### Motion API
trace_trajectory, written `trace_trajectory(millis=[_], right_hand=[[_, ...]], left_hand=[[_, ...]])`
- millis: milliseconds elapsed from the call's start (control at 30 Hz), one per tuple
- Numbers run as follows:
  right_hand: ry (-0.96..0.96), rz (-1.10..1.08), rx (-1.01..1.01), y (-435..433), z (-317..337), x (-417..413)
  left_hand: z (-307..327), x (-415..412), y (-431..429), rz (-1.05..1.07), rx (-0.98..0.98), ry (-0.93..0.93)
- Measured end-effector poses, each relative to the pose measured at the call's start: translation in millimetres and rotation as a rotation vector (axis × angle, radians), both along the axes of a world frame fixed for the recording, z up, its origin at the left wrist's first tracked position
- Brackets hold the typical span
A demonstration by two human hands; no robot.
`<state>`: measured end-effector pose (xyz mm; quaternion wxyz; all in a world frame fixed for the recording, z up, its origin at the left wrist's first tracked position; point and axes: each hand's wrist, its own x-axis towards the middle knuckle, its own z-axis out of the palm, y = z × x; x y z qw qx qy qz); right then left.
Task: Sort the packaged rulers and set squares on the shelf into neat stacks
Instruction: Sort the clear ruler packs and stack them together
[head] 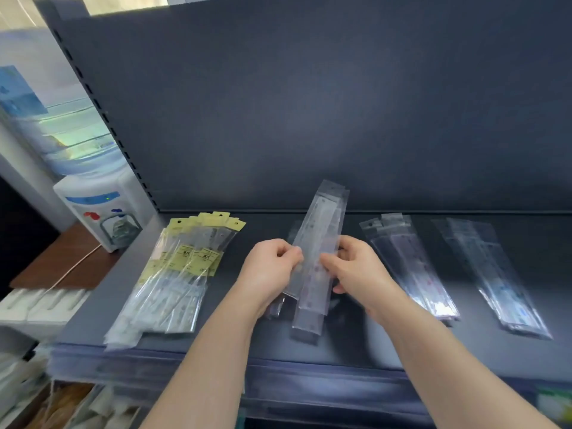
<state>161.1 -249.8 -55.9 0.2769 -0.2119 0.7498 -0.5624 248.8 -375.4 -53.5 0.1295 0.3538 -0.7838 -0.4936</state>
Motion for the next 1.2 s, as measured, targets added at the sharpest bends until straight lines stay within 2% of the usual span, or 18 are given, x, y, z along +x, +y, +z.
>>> trace_trajectory(millis=[67, 200, 400, 567, 667, 733, 767, 867, 933, 1033, 1100, 1200], right_hand=[[0.108, -0.058, 0.061, 15.4, 0.2, -9.3], [0.306, -0.224, 0.258, 66.8, 3.5, -32.6], [0.296, -0.43, 0.294, 160.0, 9.3, -69.9], [0.234, -0.53, 0.246, 224.2, 13.9, -99.6], [0.192, -0.528, 0.184, 250.7, 15.8, -115.7], [0.156, -0.508, 0.141, 259.8, 15.0, -123.5], [0.138, -0.487, 0.114, 261.3, 14.9, -126.5], [0.074, -0.405, -0.005, 255.0, 14.2, -133.7], [0.072, -0.353, -0.028, 247.4, 13.9, -137.4], [0.128, -0.28, 0.04, 237.5, 8.1, -144.1], [0.145, -0.221, 0.077, 231.0, 7.0, -146.7], [0.113, -0.102, 0.103, 213.9, 11.5, -144.7]], left_hand=[[2.4, -9.1, 8.1, -0.019, -0.014, 0.037], [8.9, -39.3, 39.8, -0.058, 0.103, 0.147], [8.1, -96.8, 122.6, -0.333, 0.062, 0.043], [2.5, -147.3, 187.7, -0.42, -0.125, -0.048], [1.1, -163.0, 213.1, -0.487, -0.552, -0.272], [8.6, -163.5, 224.1, -0.42, -0.677, -0.276], [13.0, -164.7, 227.2, -0.399, -0.622, -0.244], [24.7, -168.2, 232.2, -0.43, -0.103, -0.088], [18.1, -166.6, 230.2, -0.381, 0.027, -0.015], [6.9, -158.8, 209.5, -0.123, -0.123, -0.024], [3.8, -146.1, 192.5, -0.035, -0.299, -0.162], [0.6, -126.7, 174.3, 0.012, -0.443, -0.361]])
